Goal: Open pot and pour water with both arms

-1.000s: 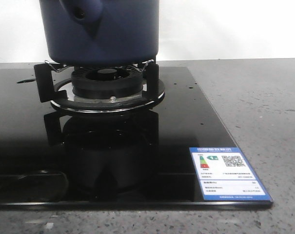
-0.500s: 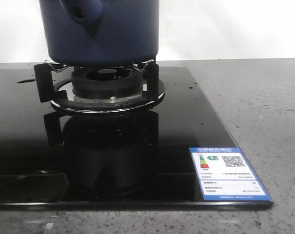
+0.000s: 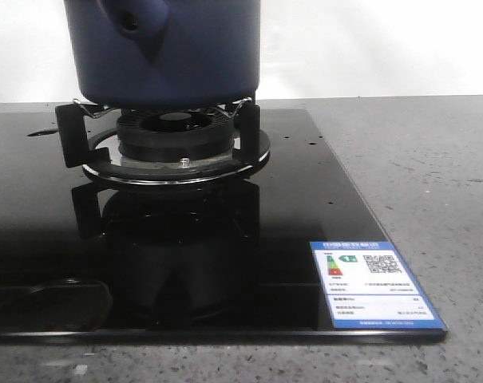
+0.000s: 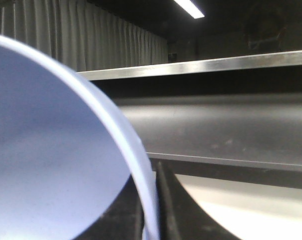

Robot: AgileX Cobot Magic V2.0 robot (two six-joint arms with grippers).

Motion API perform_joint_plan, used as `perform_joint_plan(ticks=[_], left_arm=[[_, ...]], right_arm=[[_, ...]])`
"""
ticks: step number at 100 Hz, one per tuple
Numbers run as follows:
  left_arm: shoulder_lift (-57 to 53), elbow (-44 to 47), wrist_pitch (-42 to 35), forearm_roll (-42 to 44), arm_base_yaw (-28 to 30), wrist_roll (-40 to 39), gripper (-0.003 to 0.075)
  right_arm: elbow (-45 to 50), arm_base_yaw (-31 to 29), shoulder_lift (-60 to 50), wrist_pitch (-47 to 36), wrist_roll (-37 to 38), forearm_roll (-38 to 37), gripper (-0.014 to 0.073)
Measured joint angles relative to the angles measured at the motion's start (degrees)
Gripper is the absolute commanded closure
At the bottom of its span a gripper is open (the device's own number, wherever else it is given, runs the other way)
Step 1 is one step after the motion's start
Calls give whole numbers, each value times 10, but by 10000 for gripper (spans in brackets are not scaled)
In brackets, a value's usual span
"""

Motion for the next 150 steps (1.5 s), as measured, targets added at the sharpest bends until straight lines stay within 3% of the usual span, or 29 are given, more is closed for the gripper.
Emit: perform_joint_plan(ticks=[29,36,50,64,75,87,109,123,150], left_arm=[[0,0,2,0,0,0,335],[0,0,7,0,0,0,335],[0,0,13,0,-6,0,335],[0,0,13,0,-34,0,335],[0,0,13,0,-61,0,335],[0,0,14,0,-85,0,335],[0,0,14,0,-114,0,335],[0,0,16,0,-124,0,335],[0,0,22,-5,-133,0,335]], right_arm=[[0,0,0,2,0,0,636],[-3,-3,-5,34,-5,0,636],[-44,-22,-25,208,-28,-3,636],[-113,-74,-50,436,-38,1,636],[-177,-144,-63,630,-35,16,636],[-221,-239,-66,824,20,18,636],[-225,-378,-39,1077,63,10,636],[-219,-416,7,1157,66,0,636],[-153,-422,52,1156,66,-9,636]])
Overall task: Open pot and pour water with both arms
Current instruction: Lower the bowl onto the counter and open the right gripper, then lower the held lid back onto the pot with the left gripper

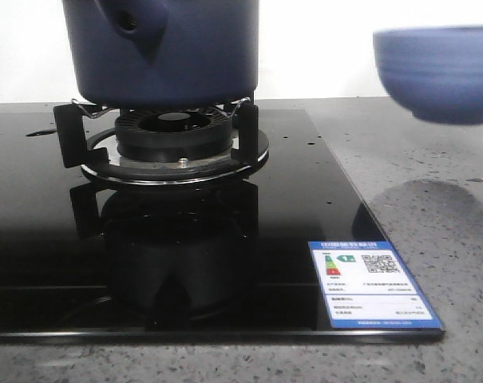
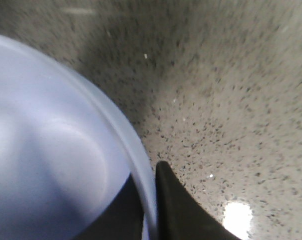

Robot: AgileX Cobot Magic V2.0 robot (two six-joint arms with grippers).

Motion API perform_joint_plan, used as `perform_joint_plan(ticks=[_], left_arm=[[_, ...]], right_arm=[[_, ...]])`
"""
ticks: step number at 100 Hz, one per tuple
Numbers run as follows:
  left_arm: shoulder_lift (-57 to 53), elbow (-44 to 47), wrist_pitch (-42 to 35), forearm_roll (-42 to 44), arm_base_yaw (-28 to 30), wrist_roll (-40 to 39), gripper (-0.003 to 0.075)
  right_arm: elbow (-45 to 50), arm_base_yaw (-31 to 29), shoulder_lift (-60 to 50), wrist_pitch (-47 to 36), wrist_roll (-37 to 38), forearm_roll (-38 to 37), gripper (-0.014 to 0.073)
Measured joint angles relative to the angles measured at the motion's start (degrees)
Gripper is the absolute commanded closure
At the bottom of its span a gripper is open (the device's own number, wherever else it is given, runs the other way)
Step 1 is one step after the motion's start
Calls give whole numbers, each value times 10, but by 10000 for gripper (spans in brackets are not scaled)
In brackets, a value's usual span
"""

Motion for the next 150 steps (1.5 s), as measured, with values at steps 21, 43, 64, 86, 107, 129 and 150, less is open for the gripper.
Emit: perform_joint_plan(ticks=[21,43,64,86,107,129,150], left_arm=[[0,0,0,-2,-1,0,335],[0,0,0,-3,-1,0,335],[0,0,0,-3,-1,0,335],[0,0,1,-4,-1,0,335],[7,0,8,-10,-26,0,335],[48,0,5,-10,-90,0,335],[86,0,-4,-10,-117,24,335]], right_arm=[[35,0,4,-25,2,-15,636],[56,0,4,-46,2,-19,636],[57,0,4,-51,2,-19,596],[46,0,4,-37,2,-22,134],[-12,0,-4,1,2,-11,92],[-45,0,-77,7,1,7,92],[-46,0,-140,17,1,12,92]])
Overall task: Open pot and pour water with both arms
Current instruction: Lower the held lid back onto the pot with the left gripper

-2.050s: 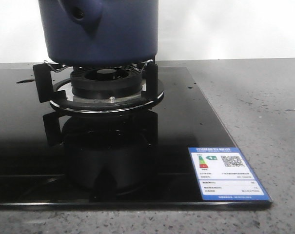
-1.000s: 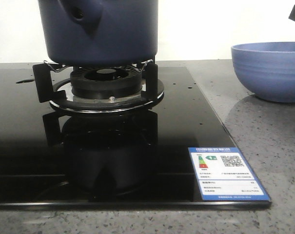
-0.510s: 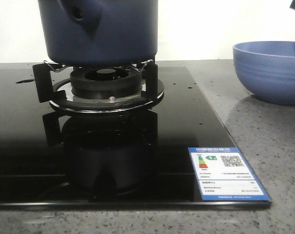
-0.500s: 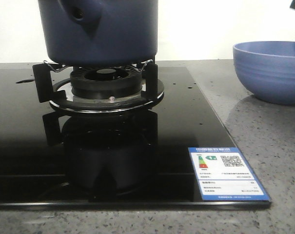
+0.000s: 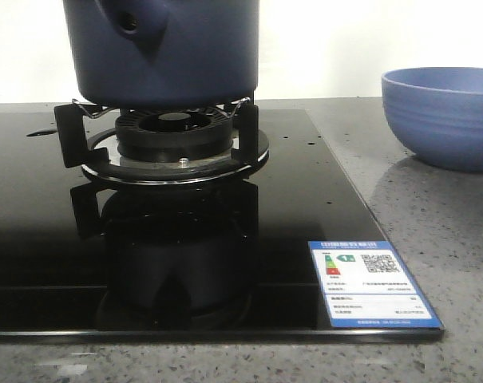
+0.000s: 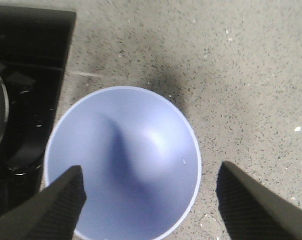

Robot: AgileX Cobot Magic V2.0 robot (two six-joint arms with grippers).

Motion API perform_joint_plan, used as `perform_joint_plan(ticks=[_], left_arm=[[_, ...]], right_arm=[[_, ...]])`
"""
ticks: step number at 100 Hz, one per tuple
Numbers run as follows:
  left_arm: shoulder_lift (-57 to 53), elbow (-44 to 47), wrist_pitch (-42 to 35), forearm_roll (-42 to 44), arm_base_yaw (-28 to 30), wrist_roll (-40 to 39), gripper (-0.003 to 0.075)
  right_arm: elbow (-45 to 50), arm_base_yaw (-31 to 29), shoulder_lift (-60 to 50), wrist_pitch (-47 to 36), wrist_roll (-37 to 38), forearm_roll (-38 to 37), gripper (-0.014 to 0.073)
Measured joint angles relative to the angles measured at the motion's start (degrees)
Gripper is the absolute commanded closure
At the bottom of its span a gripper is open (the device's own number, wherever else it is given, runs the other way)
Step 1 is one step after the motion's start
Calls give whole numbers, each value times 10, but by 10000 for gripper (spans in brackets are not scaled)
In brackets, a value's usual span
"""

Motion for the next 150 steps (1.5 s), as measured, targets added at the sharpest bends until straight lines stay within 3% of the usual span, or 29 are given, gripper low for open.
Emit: perform_joint_plan(ticks=[57,64,81,115,134,141,150], left_arm=[[31,0,-22,-6,-22,33,330],[32,0,-23,-6,-22,34,305],[32,0,-23,-9,-22,34,162],[-10,-2,-11,-14,-18,34,160],[-90,-2,-5,-14,37,34,225],[-113,-2,-10,-14,70,28,286],[-144,-2,-26,-14,113,-23,423]], right_arm=[[0,0,-21,2,0,7,92],[0,0,-21,2,0,7,92],[0,0,-21,2,0,7,92],[0,0,-22,2,-2,22,92],[0,0,-38,3,-14,64,111],[1,0,-51,-5,-22,88,174],[20,0,-76,-44,-35,132,317]])
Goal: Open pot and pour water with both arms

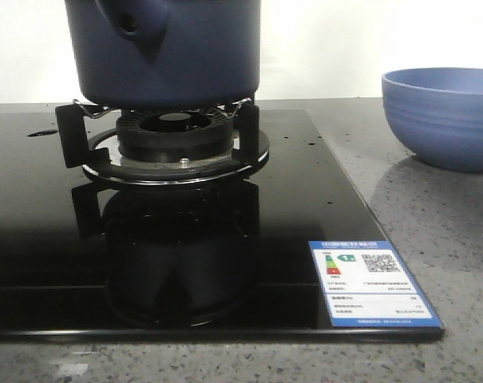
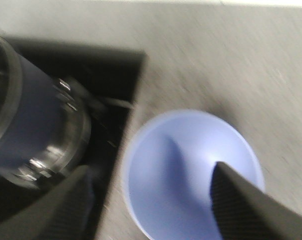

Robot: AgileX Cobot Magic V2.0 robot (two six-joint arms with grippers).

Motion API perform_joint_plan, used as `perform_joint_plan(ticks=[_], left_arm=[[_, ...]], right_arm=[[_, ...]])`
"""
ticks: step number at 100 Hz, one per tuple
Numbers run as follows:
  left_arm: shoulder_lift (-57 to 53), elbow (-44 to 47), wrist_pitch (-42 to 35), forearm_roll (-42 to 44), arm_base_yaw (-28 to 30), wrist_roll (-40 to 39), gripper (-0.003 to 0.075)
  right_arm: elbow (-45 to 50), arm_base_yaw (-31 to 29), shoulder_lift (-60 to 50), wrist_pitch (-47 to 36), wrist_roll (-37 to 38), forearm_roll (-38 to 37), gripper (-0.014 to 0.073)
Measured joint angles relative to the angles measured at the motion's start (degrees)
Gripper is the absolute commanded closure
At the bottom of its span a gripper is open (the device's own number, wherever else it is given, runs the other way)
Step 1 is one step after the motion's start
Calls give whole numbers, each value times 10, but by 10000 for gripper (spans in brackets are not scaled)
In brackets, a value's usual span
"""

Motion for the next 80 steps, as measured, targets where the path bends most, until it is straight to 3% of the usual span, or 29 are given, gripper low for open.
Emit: perform_joint_plan(ticks=[13,27,40,56,80], left_arm=[[-30,0,-14,16,59,-105,745],[-65,4,-30,47,104,-155,741],[-125,40,-109,71,109,-163,741],[-219,139,-220,106,69,-150,741],[-353,331,-240,102,-5,-137,741]], right_arm=[[55,0,-44,-88,-54,81,637],[148,9,-101,-199,-163,182,655],[254,22,-162,-296,-269,253,655],[394,25,-254,-395,-387,316,655],[590,25,-398,-455,-462,344,655]])
